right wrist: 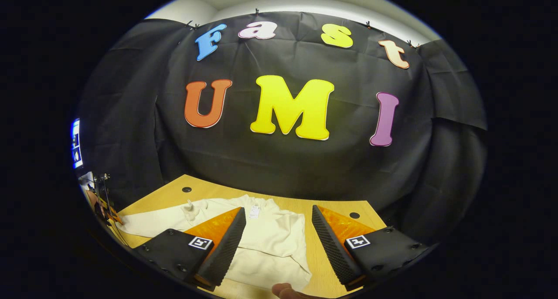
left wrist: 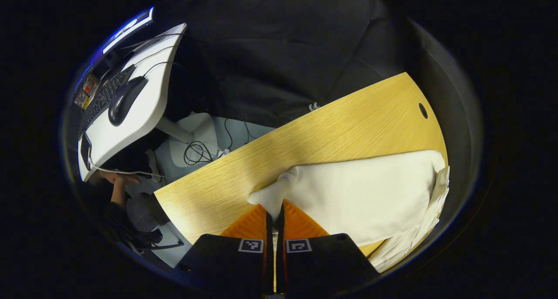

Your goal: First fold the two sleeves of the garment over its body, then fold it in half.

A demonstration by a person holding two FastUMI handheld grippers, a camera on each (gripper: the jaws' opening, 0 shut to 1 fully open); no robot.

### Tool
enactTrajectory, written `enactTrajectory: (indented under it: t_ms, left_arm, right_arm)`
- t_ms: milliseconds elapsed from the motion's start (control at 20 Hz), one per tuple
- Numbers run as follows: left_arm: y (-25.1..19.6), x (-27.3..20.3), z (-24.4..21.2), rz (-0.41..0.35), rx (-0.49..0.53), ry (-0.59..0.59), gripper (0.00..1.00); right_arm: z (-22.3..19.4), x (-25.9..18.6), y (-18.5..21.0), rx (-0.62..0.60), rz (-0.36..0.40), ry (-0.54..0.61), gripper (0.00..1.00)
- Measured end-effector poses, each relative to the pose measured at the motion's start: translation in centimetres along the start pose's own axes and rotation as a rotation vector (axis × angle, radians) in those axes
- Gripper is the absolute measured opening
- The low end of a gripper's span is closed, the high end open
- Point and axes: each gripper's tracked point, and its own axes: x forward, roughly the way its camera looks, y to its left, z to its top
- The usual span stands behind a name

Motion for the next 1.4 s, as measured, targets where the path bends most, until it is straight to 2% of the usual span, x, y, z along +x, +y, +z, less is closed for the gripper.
enactTrajectory:
  t_ms: [250, 500, 650, 850, 1400]
  left_arm:
    - [-0.6, -0.8, 0.2, 0.0, 0.032, 0.005, 0.04]
    - [-3.3, -3.2, 1.7, -0.002, 0.103, -0.035, 0.04]
    - [-7.5, -5.1, 2.1, -0.047, 0.148, -0.044, 0.04]
    - [-14.0, -7.0, 2.3, -0.097, 0.285, -0.065, 0.03]
    - [-32.1, -9.0, -3.7, -0.202, 0.628, -0.058, 0.04]
  right_arm:
    - [0.1, -0.1, 0.2, -0.013, 0.017, -0.002, 0.95]
    - [0.2, 0.1, -0.4, 0.005, 0.013, -0.004, 0.95]
    - [0.2, 0.3, -1.1, 0.02, 0.001, 0.0, 0.95]
    - [0.3, 0.0, -2.1, 0.016, -0.016, -0.004, 0.95]
    - [-1.0, -2.2, -8.2, 0.024, -0.153, 0.008, 0.95]
